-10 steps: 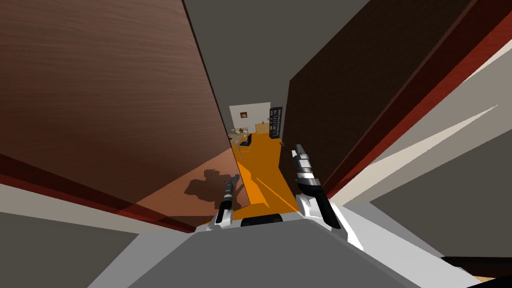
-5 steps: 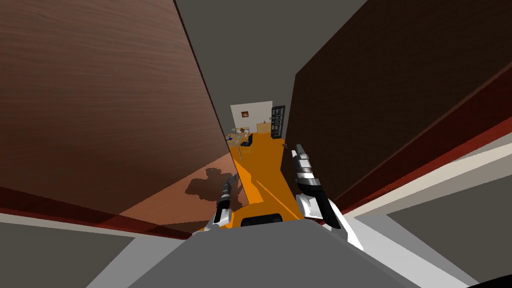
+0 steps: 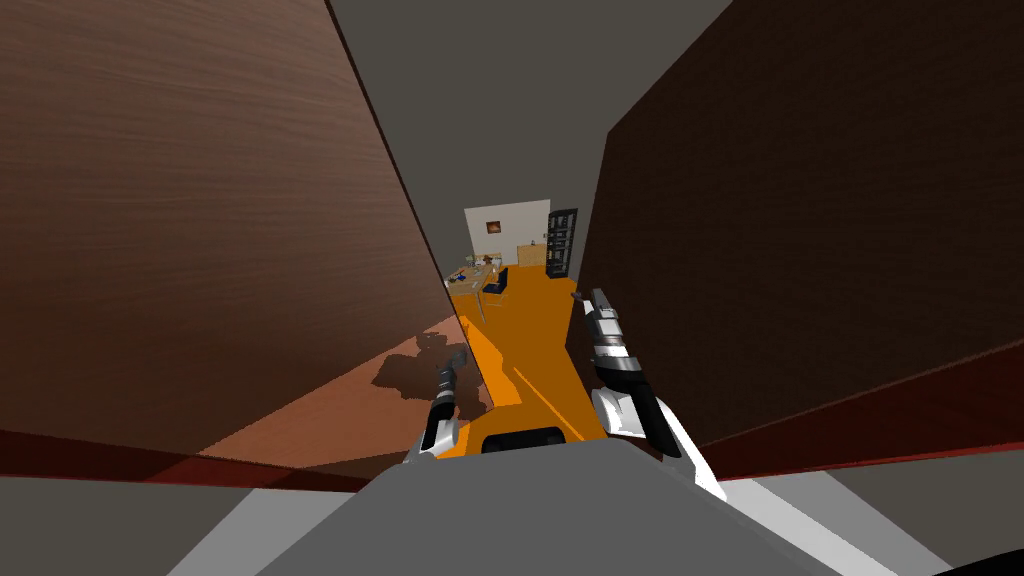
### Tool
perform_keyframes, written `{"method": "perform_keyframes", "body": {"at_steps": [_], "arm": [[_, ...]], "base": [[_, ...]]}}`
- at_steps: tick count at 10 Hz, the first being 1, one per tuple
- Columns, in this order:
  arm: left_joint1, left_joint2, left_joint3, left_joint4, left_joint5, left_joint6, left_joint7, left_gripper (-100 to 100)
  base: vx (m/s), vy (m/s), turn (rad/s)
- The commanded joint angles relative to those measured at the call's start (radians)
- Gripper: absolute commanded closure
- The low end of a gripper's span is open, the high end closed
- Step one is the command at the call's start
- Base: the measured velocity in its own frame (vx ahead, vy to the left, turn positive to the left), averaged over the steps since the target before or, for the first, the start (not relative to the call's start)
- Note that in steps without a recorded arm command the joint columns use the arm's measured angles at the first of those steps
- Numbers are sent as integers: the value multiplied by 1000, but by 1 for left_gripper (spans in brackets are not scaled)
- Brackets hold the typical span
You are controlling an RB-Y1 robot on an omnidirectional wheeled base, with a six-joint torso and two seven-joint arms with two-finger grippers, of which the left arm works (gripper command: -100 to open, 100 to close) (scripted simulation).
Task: Push the door open
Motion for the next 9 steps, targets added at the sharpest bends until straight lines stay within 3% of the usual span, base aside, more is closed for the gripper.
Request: {"method": "perform_keyframes", "body": {"at_steps": [1,6,8,9], "arm": [[-9,14,31,18,14,-14,-6,100],[-9,13,78,22,39,-15,-20,100],[-9,13,78,22,39,-15,-20,100],[-9,10,98,24,50,-15,-27,100]], "base": [[184,-72,91],[177,-49,58],[82,-29,30],[120,-59,67]]}}
